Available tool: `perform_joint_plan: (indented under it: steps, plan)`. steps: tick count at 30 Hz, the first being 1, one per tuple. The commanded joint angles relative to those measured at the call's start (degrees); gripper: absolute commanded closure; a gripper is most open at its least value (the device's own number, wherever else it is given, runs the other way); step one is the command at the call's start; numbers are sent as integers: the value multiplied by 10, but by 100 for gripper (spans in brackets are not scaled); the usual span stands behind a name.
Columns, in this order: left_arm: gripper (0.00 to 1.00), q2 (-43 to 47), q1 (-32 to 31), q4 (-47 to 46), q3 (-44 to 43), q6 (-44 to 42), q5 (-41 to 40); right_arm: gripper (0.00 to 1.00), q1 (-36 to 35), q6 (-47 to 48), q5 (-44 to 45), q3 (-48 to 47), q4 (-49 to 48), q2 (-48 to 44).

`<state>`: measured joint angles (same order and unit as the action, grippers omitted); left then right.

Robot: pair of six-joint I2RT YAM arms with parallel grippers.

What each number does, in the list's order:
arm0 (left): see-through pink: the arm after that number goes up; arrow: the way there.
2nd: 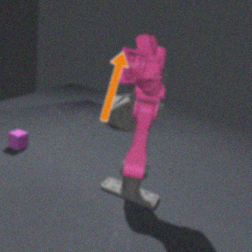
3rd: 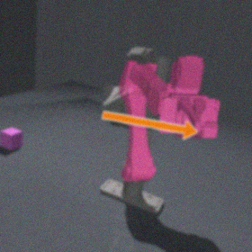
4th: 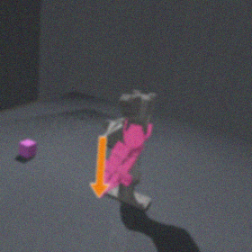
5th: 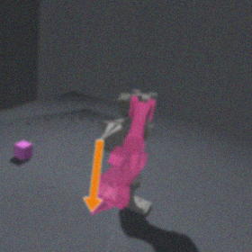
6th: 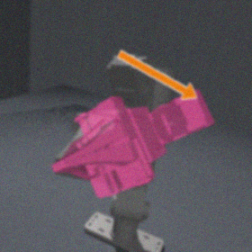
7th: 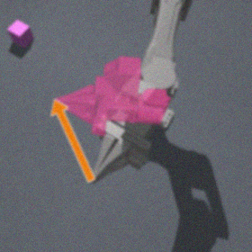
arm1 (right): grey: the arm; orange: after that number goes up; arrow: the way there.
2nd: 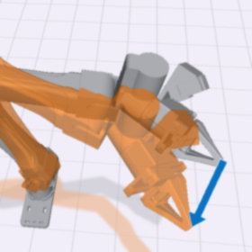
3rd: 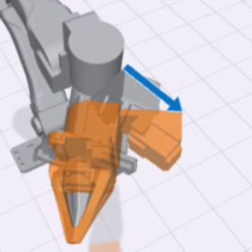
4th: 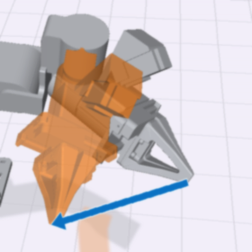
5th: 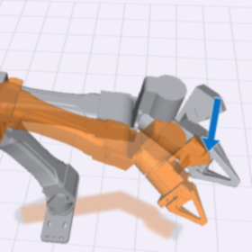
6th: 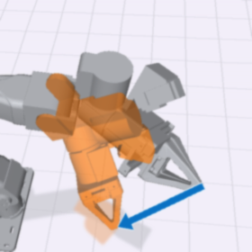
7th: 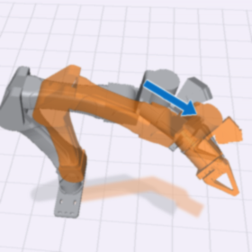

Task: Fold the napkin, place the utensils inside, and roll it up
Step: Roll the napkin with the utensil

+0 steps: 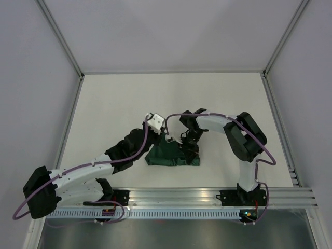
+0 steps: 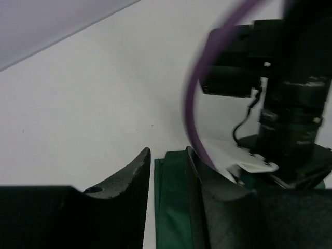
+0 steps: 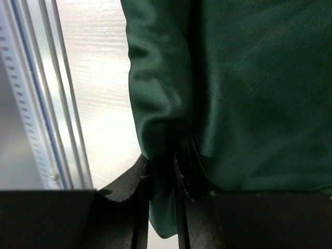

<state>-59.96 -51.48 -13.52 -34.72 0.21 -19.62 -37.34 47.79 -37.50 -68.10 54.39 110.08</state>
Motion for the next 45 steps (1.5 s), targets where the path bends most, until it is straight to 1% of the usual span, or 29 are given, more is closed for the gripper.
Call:
perform_joint_plan:
  steps: [1,3,6,10,14,17,23,29,30,31,35,42,43,45]
  plan:
    - [62,-4,-76,-65,15,-114,-87,89,7,19,31,-19,1,100]
    - [61,-9,-111,-73,24,-142,-99,89,19,41,16,-57,37,125]
    - [60,-11,-143,-103,42,-165,-115,89,34,62,3,-105,83,170]
    - [58,-19,-172,-124,55,-182,-117,89,50,73,0,-154,130,227]
    - [57,-62,-208,-94,44,-200,-113,89,57,76,0,-191,156,260]
    - [56,-113,-231,-73,32,-207,-113,89,58,79,7,-202,165,275]
    - [51,-182,-265,-64,23,-203,-90,89,62,94,16,-239,196,302]
    - [48,-228,-281,-55,5,-212,-73,88,68,86,25,-273,209,326]
    - [47,-234,-282,-50,3,-213,-68,88,68,86,25,-274,210,330]
    - [40,-241,-282,-48,0,-215,-68,88,69,87,25,-275,211,332]
    - [39,-274,-282,-68,2,-226,-72,88,72,88,25,-275,211,338]
    - [37,-300,-261,-86,16,-216,-73,88,74,88,23,-279,215,341]
    - [32,-301,-255,-85,17,-212,-71,88,75,89,23,-279,215,341]
    - [31,-311,-248,-66,10,-207,-57,88,74,92,22,-278,218,341]
